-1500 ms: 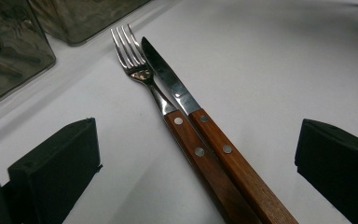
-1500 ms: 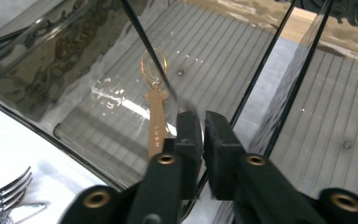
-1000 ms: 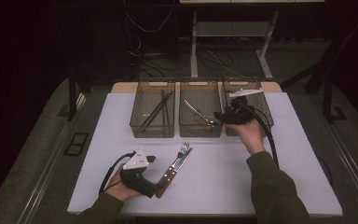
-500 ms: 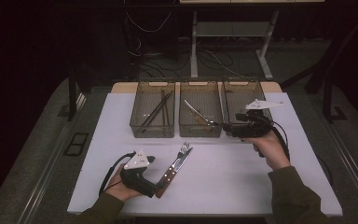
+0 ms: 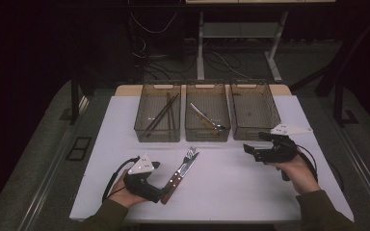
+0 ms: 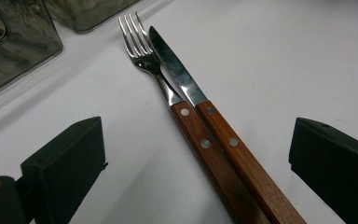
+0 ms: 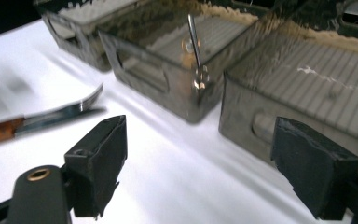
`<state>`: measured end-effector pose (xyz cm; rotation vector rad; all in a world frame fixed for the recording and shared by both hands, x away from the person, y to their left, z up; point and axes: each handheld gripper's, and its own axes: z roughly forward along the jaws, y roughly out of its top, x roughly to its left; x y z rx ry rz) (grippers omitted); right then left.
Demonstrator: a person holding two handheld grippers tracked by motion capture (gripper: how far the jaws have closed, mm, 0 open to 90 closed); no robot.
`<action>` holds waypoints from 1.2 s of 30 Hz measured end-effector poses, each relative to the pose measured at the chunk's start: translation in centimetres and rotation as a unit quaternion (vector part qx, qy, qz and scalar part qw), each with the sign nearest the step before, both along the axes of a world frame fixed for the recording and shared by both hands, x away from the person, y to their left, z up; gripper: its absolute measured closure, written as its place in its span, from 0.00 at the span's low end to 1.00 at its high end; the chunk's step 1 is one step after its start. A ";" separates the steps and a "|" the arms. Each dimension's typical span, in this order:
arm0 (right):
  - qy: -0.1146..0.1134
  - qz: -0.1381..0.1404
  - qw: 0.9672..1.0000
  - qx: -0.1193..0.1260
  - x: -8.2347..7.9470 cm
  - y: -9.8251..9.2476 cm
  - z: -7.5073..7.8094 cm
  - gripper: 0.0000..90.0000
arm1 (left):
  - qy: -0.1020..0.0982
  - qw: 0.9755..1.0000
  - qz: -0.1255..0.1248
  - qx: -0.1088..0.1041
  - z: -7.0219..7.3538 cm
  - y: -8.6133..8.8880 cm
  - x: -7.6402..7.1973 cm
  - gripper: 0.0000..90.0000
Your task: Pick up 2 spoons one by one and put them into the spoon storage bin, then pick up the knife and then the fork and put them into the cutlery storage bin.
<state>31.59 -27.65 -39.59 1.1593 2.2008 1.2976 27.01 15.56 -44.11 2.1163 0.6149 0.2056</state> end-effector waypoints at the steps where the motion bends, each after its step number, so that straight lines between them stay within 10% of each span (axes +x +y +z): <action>1: 0.000 0.001 1.000 -0.003 -0.3 -0.2 -0.3 0.21 | 0.000 1.000 0.000 0.002 0.0 0.0 0.0 0.04; 28: 0.006 0.009 1.000 -0.020 -5.4 -2.4 -4.1 0.21 | -0.001 1.000 0.009 0.000 0.2 0.0 -0.1 0.06; 33: 0.017 0.015 0.999 -0.029 -5.6 -2.3 -4.6 0.21 | 0.002 1.000 0.011 -0.009 0.8 0.1 -0.4 0.28; 36: 0.013 0.019 0.999 -0.032 -5.5 -2.1 -4.5 0.21 | 0.006 1.000 -0.008 -0.023 1.2 0.0 -0.6 0.58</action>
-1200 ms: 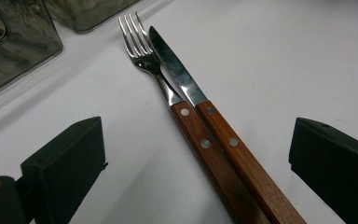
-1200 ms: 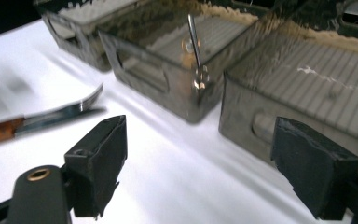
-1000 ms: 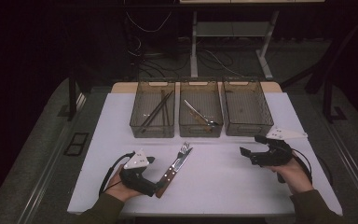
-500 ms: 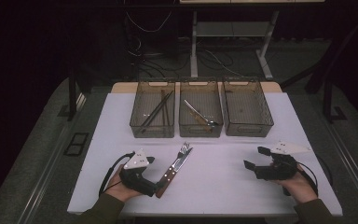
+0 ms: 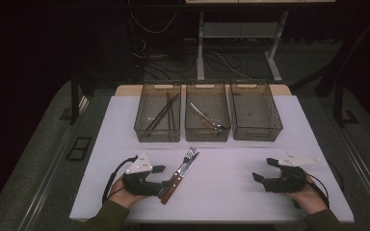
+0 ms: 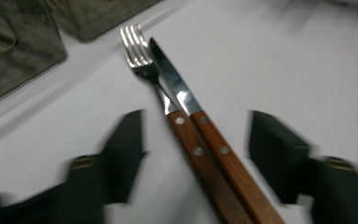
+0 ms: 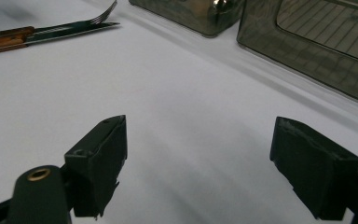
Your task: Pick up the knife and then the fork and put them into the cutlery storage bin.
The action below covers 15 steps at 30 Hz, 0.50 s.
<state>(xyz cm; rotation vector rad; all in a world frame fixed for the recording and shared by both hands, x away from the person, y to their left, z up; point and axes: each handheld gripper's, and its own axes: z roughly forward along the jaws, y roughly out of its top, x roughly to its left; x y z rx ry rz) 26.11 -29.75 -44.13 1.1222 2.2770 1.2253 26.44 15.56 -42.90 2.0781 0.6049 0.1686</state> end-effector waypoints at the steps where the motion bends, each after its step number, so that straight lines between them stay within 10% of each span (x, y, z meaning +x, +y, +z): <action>1: -0.001 0.001 1.000 -0.001 0.0 0.0 0.0 0.21 | 0.000 1.000 -0.007 -0.005 0.1 -0.1 -0.1 0.68; 6: 0.001 0.005 1.000 -0.003 0.0 0.1 0.0 0.21 | 0.025 0.998 -0.050 0.007 -0.1 -1.5 -0.6 0.95; 15: 0.004 0.011 1.000 -0.007 0.0 0.3 -0.1 0.21 | 0.043 0.992 -0.080 0.086 -1.7 -4.1 -0.9 0.99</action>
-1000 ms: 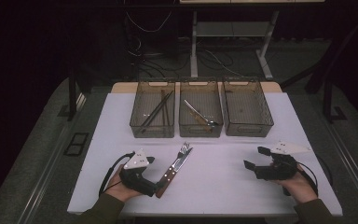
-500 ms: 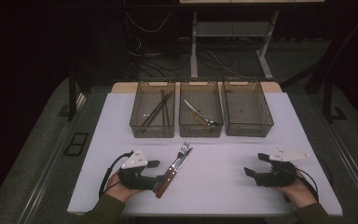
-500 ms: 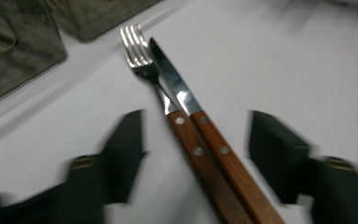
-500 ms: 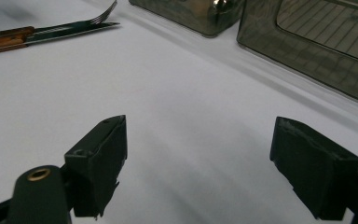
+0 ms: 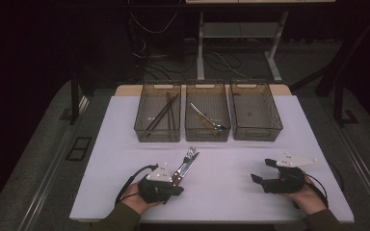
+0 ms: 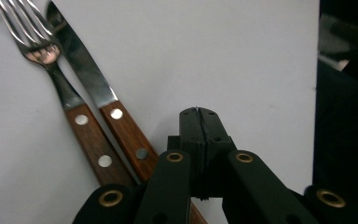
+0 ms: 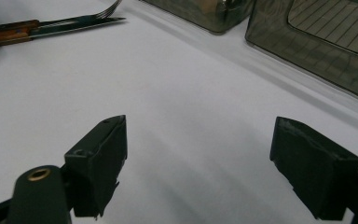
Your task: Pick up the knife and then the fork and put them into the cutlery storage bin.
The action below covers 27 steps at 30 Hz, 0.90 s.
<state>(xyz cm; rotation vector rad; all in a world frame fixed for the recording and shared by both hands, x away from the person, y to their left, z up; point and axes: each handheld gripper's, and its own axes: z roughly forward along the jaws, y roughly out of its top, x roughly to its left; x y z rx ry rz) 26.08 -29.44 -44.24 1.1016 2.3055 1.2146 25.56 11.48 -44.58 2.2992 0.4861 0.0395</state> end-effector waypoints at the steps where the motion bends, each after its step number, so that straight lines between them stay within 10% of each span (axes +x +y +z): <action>1: 0.000 0.000 1.000 -0.001 0.0 0.0 0.0 0.21 | -0.002 1.000 0.000 0.005 0.0 0.0 0.0 0.99; 18: 0.001 -0.003 1.000 0.001 0.0 -0.1 0.0 0.21 | -0.033 0.998 0.040 0.047 0.4 1.6 0.5 0.99; 27: 0.002 0.000 1.000 0.003 0.1 -0.1 0.0 0.21 | -0.056 0.996 0.072 -0.024 1.9 2.5 1.8 0.85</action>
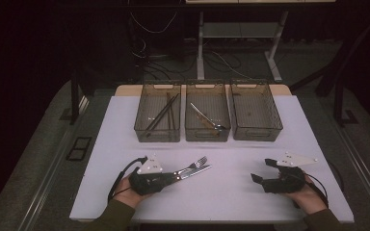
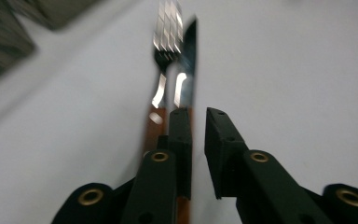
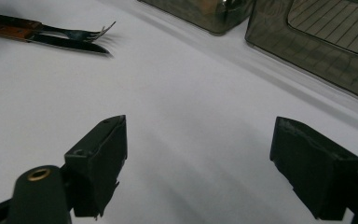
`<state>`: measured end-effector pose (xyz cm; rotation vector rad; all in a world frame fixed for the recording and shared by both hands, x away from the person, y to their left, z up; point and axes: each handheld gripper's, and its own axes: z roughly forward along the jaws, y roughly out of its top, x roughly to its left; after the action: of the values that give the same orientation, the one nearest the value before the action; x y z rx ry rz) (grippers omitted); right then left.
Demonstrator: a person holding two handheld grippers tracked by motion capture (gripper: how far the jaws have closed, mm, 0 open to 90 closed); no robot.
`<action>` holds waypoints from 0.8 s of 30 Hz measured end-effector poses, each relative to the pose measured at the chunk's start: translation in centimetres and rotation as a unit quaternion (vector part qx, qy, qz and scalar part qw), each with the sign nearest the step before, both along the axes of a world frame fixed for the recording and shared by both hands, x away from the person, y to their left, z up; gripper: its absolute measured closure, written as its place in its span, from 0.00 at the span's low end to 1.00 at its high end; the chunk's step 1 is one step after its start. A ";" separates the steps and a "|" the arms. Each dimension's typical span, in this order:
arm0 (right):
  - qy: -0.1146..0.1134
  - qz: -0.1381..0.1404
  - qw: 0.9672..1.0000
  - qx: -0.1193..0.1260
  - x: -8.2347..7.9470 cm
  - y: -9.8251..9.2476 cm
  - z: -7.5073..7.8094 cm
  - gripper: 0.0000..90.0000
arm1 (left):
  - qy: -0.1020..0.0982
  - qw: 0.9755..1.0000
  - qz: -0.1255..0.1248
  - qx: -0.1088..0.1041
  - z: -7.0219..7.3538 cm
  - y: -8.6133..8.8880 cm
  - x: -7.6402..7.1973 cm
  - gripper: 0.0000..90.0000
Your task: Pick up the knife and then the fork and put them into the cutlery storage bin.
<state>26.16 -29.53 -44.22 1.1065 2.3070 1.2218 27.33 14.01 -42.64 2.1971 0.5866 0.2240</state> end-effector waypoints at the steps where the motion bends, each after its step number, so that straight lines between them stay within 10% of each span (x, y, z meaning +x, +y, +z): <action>1: 0.000 0.001 1.000 0.000 0.0 0.0 0.0 0.21 | -0.001 1.000 0.003 0.000 0.0 0.0 0.4 0.83; 24: 0.001 0.006 1.000 0.003 0.1 0.0 -0.1 0.21 | 0.016 0.999 0.008 0.035 -2.1 -0.9 2.5 0.77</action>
<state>26.28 -29.49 -44.30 1.0985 2.3154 1.2325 29.86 13.13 -44.78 2.2690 0.6215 0.2214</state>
